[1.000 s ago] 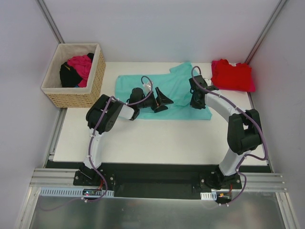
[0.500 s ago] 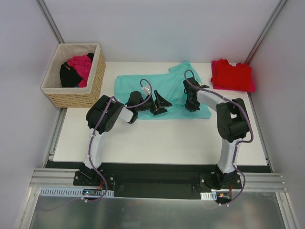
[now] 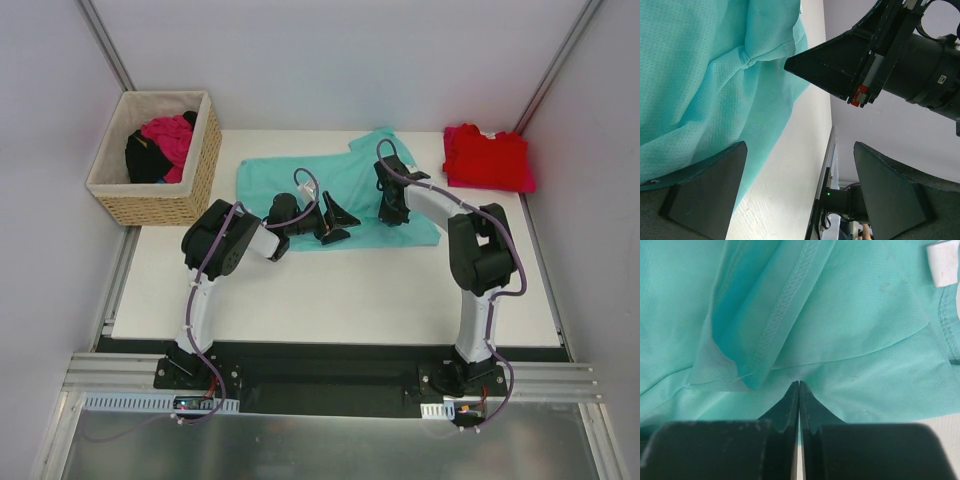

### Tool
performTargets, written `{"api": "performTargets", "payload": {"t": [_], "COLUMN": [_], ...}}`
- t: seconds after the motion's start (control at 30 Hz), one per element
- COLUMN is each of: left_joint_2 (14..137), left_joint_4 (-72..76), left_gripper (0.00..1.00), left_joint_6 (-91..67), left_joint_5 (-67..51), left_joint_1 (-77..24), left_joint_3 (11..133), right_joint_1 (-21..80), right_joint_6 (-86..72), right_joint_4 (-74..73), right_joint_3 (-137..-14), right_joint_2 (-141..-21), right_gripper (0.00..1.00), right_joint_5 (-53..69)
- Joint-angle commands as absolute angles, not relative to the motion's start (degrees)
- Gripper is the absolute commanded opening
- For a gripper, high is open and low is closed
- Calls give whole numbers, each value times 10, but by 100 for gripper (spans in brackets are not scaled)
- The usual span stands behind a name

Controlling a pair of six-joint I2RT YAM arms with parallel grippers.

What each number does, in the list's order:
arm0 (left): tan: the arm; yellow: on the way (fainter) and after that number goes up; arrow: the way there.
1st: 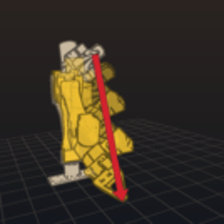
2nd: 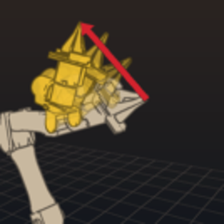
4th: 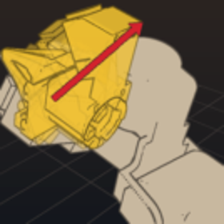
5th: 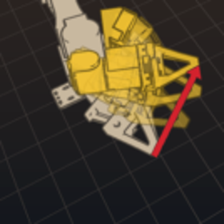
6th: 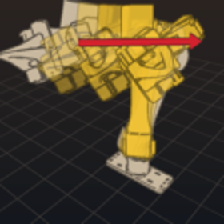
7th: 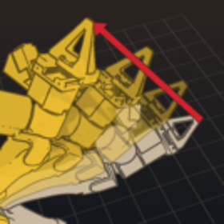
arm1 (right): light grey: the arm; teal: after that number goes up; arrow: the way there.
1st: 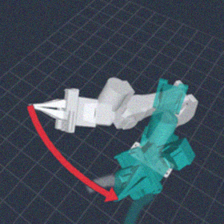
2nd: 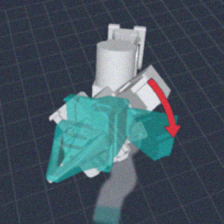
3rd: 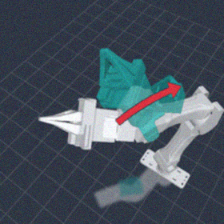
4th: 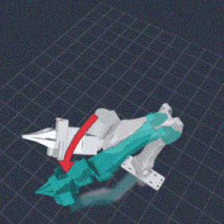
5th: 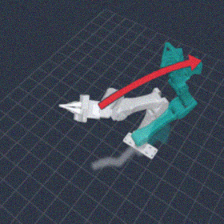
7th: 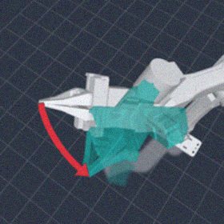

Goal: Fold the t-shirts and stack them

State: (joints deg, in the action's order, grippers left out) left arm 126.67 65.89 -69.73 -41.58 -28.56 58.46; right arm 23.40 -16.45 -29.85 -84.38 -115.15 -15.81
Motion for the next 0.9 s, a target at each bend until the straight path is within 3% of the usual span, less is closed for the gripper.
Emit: {"api": "performTargets", "payload": {"t": [0.0,0.87], "left_joint_2": [1273,1263], "left_joint_4": [706,693], "left_gripper": [88,87], "left_joint_6": [-694,-686], "left_joint_5": [-432,-441], "left_joint_1": [-292,-293], "left_joint_3": [585,577], "right_joint_1": [240,241], "right_joint_6": [-168,-171], "right_joint_4": [-322,-308], "right_joint_3": [-872,-991], "right_joint_2": [-1138,-1232], "right_gripper": [1,1], "right_joint_5": [-160,-149]}}
